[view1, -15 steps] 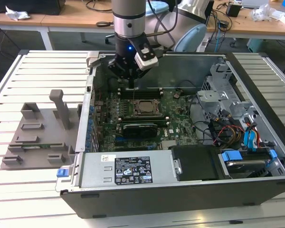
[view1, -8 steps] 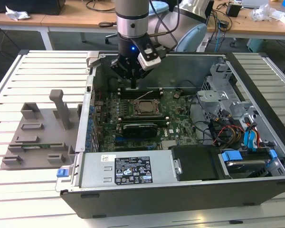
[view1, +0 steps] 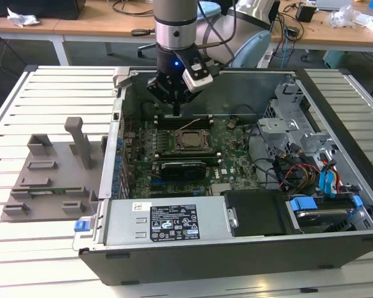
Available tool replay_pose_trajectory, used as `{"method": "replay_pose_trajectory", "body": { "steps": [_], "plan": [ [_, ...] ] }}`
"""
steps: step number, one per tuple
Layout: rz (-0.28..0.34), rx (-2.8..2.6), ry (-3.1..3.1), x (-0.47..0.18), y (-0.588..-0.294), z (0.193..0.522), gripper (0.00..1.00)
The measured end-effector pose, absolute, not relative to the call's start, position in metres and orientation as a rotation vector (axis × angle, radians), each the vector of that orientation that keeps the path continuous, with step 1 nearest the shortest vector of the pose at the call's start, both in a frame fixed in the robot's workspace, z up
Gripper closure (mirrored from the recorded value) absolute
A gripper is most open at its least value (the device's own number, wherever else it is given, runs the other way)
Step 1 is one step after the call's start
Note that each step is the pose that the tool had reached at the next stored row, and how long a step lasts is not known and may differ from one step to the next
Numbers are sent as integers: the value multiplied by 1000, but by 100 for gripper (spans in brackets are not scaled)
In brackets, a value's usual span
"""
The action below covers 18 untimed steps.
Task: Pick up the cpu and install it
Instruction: 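Install the first cpu locking lever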
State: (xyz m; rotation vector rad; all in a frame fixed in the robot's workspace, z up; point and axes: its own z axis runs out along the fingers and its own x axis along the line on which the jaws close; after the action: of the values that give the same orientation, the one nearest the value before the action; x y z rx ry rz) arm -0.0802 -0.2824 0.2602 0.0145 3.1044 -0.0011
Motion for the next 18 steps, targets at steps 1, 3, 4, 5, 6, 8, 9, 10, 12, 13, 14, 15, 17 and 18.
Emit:
{"method": "replay_pose_trajectory", "body": {
  "steps": [1,3,4,5,6,8,9,10,12,13,14,15,17,18],
  "plan": [
    [-1,15,3104,-80,-282,260,89],
    [-1,15,3104,-79,-282,260,89],
    [-1,15,3104,-77,-282,260,89],
    [-1,15,3104,-74,-282,259,89],
    [-1,14,3104,-72,-282,259,89],
    [11,11,3104,-68,-282,251,89],
    [69,-60,3104,-68,-283,243,89],
    [70,-80,3104,-68,-283,242,89],
    [70,-80,3104,-68,-283,242,89],
    [70,-80,3104,-68,-283,242,89],
    [70,-80,3104,-68,-283,242,89],
    [70,-80,3104,-68,-283,242,89],
    [70,-80,3104,-68,-283,242,89],
    [70,-80,3104,-68,-283,242,89]
  ]
}}
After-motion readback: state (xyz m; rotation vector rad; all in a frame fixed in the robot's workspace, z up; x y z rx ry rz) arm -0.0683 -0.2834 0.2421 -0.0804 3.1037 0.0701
